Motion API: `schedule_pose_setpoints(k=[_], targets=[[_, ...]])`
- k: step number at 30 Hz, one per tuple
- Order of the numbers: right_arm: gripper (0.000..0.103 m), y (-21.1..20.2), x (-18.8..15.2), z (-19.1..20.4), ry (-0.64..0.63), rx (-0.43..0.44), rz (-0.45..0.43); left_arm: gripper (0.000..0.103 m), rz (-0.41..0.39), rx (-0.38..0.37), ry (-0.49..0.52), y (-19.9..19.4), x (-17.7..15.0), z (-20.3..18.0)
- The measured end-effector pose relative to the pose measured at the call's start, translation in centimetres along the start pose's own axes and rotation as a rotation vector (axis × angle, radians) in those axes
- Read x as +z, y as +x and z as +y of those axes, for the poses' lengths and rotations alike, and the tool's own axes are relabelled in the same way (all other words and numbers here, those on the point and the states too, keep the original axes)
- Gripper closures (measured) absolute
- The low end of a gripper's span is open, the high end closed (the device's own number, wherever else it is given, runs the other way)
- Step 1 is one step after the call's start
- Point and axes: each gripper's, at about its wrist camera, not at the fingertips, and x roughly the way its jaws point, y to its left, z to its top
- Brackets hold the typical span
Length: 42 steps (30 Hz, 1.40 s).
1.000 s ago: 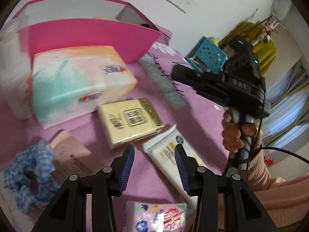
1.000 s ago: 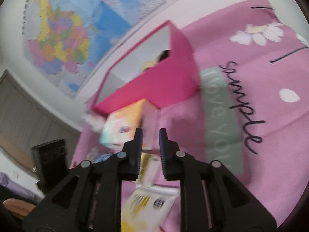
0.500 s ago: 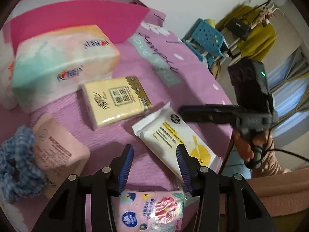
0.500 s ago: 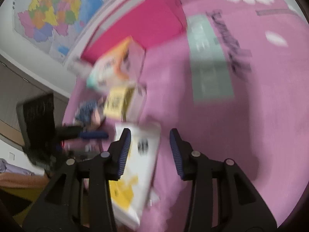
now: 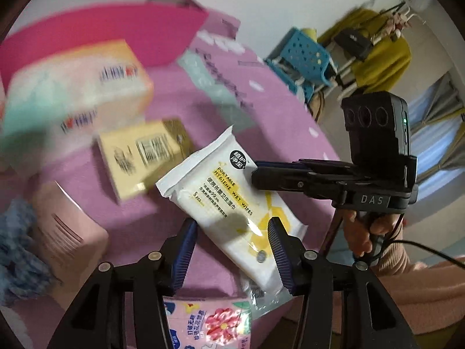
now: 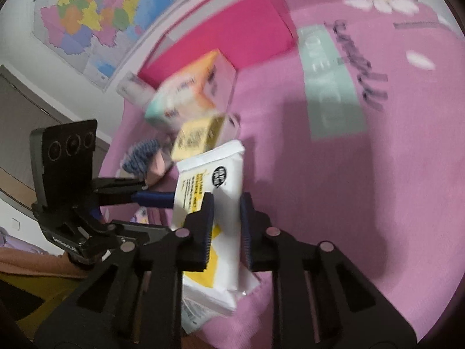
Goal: Organize soft objects
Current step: 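Grasp the white-and-yellow wipes packet with the right tool and lift it, then lower the wipes packet into the pink box and open the right tool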
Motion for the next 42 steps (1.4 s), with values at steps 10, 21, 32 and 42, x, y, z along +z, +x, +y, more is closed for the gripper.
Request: schedule_pose_setpoints(k=[10,21,32,42], targets=[[0.083,-1.7,9.9,3.5,-0.189,-0.028,-0.174,0.053,-0.198,0.138,0.041,-5.7,7.4,0.3],[0.083,1.4,22.2,4.2,-0.273,-0.048,-0.248,0.052,-0.3,0.225,-0.086,-7.4,17.0,4.8],[0.082,4.6,26.6,2.2,-0.245,-0.143,-0.278,0.052,-0.264,0.259,-0.217,-4.3,19.0,8.8],[0.071,2.7,20.1,2.8,-0.322,-0.135,-0.196,0.052,-0.33,0.263,-0.072,-6.3,15.3,6.1]])
